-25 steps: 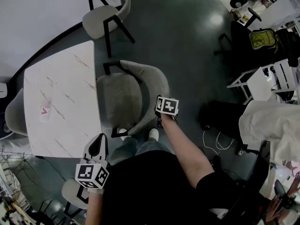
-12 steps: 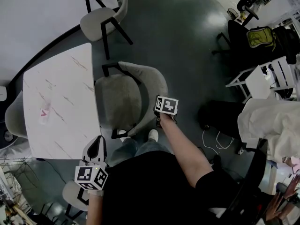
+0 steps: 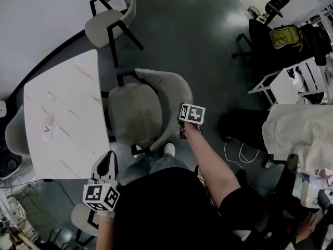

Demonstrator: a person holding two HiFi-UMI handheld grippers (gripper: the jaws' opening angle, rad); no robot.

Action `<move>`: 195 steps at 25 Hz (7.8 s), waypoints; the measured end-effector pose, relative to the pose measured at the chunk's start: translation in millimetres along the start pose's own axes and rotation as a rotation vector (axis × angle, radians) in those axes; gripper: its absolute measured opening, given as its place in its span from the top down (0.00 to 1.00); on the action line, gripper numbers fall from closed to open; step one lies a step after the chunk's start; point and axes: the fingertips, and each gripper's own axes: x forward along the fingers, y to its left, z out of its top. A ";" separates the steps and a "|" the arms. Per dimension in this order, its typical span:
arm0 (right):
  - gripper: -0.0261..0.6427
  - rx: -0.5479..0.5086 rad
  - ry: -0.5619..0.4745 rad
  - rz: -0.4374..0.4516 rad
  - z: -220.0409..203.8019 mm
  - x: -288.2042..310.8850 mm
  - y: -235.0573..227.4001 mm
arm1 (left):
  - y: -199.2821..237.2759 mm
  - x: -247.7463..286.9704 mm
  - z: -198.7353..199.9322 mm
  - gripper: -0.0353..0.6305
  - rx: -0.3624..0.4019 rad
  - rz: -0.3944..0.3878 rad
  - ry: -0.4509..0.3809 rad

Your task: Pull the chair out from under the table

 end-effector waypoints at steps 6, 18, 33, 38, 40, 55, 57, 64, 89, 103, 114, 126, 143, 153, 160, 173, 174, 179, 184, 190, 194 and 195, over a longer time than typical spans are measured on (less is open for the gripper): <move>0.81 0.002 0.001 -0.012 8.9 -4.1 -27.8 | -4.2 4.9 -1.6 0.94 0.010 -0.015 0.009; 0.81 0.046 -0.016 -0.034 24.4 -17.9 -73.5 | -19.0 16.3 -3.5 0.94 0.030 -0.047 0.028; 0.81 0.074 -0.029 -0.066 45.6 -27.5 -132.3 | -33.1 28.5 -4.8 0.94 0.044 -0.063 0.042; 0.81 0.078 -0.030 -0.082 56.8 -29.5 -155.5 | -35.4 33.0 -4.0 0.94 0.044 -0.062 0.048; 0.81 0.083 -0.031 -0.090 61.2 -30.6 -165.9 | -37.5 35.5 -5.1 0.94 0.047 -0.064 0.051; 0.81 0.125 -0.046 -0.136 87.5 -42.6 -241.4 | -57.1 52.0 -7.6 0.94 0.073 -0.082 0.088; 0.81 0.133 -0.049 -0.145 89.6 -45.0 -251.7 | -60.3 53.7 -7.8 0.94 0.076 -0.085 0.093; 0.81 0.155 -0.060 -0.174 94.8 -57.0 -287.3 | -72.7 57.2 -11.6 0.94 0.086 -0.094 0.112; 0.81 0.249 -0.093 -0.277 101.3 -80.7 -372.1 | -85.3 58.6 -18.6 0.94 0.115 -0.092 0.139; 0.75 0.128 -0.063 -0.290 93.6 -74.5 -367.2 | -87.0 59.0 -23.8 0.94 0.119 -0.115 0.142; 0.73 0.146 -0.112 -0.365 84.8 -113.1 -357.0 | -88.6 63.4 -18.9 0.94 0.125 -0.167 0.125; 0.74 0.061 -0.221 -0.393 79.4 -168.9 -286.3 | -76.0 58.3 1.3 0.94 0.135 -0.262 0.086; 0.86 -0.192 -0.593 -0.005 108.9 -277.9 11.6 | -75.9 40.3 73.1 0.94 0.127 -0.420 -0.085; 0.87 -0.324 -0.734 0.210 103.2 -337.5 142.7 | -103.9 24.0 125.4 0.94 0.143 -0.548 -0.212; 0.87 -0.425 -0.808 0.297 87.6 -366.0 190.2 | -112.8 15.0 133.5 0.94 0.159 -0.603 -0.245; 0.87 -0.519 -0.847 0.387 65.6 -380.9 234.1 | -125.2 0.5 141.8 0.94 0.183 -0.677 -0.297; 0.87 -0.519 -0.846 0.387 65.5 -380.5 234.2 | -125.4 0.3 141.3 0.94 0.186 -0.678 -0.295; 0.87 -0.532 -0.829 0.377 62.5 -375.8 234.8 | -124.9 -0.4 138.3 0.94 0.199 -0.677 -0.288; 0.89 -0.548 -0.822 0.380 58.6 -374.8 237.4 | -124.6 -2.0 138.1 0.94 0.196 -0.667 -0.289; 0.89 -0.545 -0.817 0.385 58.5 -372.6 238.5 | -121.1 -1.3 136.5 0.94 0.197 -0.655 -0.284; 0.89 -0.543 -0.811 0.382 56.7 -371.5 234.8 | -122.5 -0.4 134.0 0.94 0.199 -0.650 -0.280; 0.89 -0.542 -0.809 0.381 56.2 -371.6 233.9 | -122.8 -0.4 133.5 0.94 0.200 -0.648 -0.278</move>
